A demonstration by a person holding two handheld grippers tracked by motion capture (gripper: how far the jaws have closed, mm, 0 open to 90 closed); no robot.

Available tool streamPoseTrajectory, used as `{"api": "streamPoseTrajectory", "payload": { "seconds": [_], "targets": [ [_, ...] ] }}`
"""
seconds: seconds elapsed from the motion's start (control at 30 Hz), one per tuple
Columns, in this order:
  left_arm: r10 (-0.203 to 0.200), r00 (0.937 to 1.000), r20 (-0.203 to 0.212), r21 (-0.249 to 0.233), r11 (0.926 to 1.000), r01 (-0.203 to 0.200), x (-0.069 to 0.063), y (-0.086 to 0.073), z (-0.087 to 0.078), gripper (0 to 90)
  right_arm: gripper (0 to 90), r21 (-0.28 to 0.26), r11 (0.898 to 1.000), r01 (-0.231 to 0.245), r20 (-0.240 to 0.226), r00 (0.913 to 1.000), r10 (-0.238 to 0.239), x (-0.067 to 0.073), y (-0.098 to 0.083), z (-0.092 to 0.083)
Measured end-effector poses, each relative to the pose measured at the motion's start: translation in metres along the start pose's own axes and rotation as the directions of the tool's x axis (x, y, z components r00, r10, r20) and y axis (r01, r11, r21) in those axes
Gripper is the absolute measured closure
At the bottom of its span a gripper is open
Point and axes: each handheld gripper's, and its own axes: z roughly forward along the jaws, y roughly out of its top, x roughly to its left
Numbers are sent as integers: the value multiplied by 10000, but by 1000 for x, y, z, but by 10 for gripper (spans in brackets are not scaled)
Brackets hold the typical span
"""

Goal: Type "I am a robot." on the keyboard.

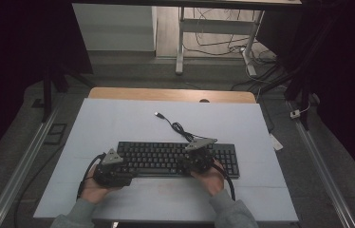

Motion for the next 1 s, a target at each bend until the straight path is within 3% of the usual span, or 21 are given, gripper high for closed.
{"api": "streamPoseTrajectory", "payload": {
  "seconds": [0.33, 0.7, 0.83, 1.0],
  "targets": [
    [54, 10000, 12, 59, 10000, -54, -1, 0, 2, 315, 894, 364, 9991, 209, -76, 9998, -206, 7, 2, 17],
    [13, 10000, 95, 38, 10000, -13, -1, 0, 2, 313, 895, 519, 9984, 213, -59, 9998, -210, 9, 0, 22],
    [4, 10000, 82, 13, 10000, -4, -1, 0, 1, 313, 896, 355, 9987, 359, -18, 9994, -359, 9, 1, 20],
    [-34, 9999, 121, -34, 10000, 35, 0, -1, 1, 313, 894, -406, 9989, 242, 156, 9996, -236, 7, 0, 6]
  ]
}}
